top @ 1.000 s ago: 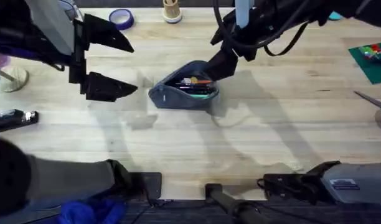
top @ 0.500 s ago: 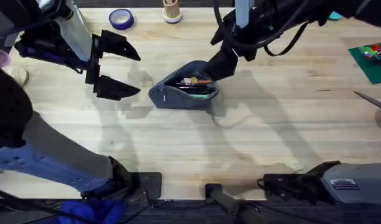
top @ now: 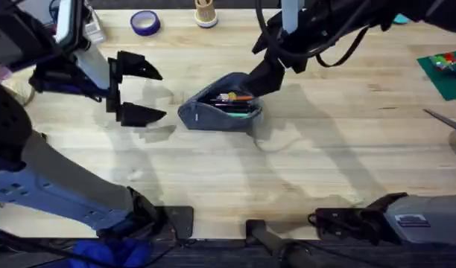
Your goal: Unzip the bag, pick up the pens from the table one at a time and place them inside, then zip the bag closed.
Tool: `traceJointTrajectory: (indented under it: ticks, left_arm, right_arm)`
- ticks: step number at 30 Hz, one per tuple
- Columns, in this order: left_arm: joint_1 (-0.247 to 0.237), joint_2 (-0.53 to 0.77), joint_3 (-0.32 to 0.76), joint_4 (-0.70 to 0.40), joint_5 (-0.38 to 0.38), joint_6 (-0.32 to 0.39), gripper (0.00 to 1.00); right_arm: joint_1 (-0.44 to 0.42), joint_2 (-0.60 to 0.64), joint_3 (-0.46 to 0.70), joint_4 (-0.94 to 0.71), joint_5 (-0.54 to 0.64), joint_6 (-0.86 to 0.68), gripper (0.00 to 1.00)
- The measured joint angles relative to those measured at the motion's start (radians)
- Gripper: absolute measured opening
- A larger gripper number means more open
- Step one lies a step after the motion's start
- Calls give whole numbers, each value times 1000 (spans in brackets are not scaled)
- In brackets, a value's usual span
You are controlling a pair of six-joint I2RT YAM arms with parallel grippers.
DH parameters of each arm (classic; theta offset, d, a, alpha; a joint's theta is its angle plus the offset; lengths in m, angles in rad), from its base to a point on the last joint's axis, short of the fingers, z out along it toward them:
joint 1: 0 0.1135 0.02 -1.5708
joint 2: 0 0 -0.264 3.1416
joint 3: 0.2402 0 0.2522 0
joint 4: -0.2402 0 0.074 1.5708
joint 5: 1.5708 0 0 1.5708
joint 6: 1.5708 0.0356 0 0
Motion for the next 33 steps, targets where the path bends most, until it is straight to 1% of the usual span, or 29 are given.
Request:
traceJointTrajectory:
  ticks: [4, 11, 16, 25, 33]
  left_arm:
    - [20, 0, -69, 77, 52, 0, 997]
    - [20, 0, -195, 225, 139, 0, 996]
    - [20, 0, -271, 308, 198, 0, 995]
    - [20, 0, -323, 352, 254, 0, 995]
    - [20, 0, -355, 355, 266, 0, 993]
  right_arm:
    - [0, 0, 0, 0, 0, 0, 997]
    - [0, 0, 0, 0, 0, 0, 997]
    - [0, 0, 0, 0, 0, 0, 997]
    - [0, 0, 0, 0, 0, 0, 998]
    - [0, 0, 0, 0, 0, 62, 998]
